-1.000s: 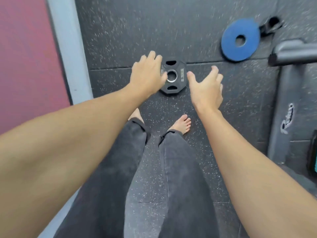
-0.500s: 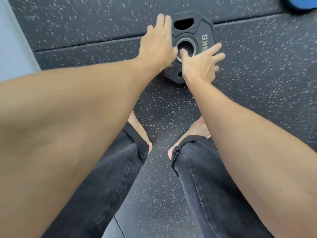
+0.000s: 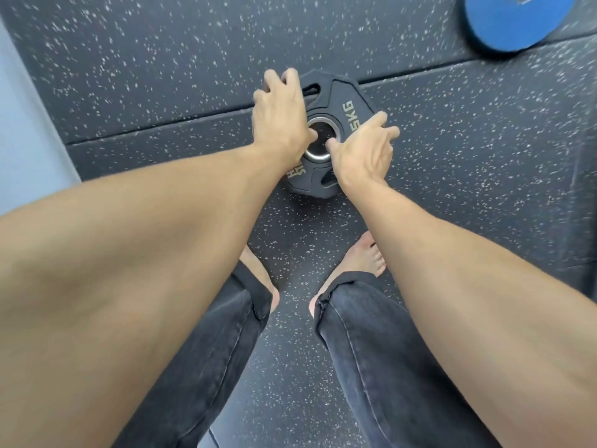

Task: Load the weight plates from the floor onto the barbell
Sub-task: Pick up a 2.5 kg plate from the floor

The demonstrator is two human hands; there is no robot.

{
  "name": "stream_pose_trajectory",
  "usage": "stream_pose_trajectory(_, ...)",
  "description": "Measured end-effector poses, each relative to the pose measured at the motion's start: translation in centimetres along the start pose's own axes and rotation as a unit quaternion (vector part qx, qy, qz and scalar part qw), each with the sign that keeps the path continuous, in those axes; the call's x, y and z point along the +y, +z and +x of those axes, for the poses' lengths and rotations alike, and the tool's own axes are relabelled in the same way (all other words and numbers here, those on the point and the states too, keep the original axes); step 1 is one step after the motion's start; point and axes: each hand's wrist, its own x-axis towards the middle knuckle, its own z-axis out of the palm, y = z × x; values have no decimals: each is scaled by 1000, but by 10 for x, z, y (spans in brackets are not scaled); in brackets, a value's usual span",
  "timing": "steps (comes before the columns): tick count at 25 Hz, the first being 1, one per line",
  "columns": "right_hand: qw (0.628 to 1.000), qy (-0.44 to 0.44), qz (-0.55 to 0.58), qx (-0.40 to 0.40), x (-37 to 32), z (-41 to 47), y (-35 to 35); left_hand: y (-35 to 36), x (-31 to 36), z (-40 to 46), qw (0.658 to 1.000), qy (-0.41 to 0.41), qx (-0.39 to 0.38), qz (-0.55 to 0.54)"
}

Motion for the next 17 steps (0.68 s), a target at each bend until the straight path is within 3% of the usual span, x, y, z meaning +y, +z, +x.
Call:
stream_pose_trajectory(5,995,-94,0,39,-15,-67,-112,-112,13,-71,999,-11,39,-35)
stream_pose_trajectory(11,972,-198,23,125,-63,-180,-335,-339,52,-182,987,24,147,-61)
stream_pose_trajectory(17,921,-264,153,242,-95,-313,-562,-565,111,-313,928,91,279,-229)
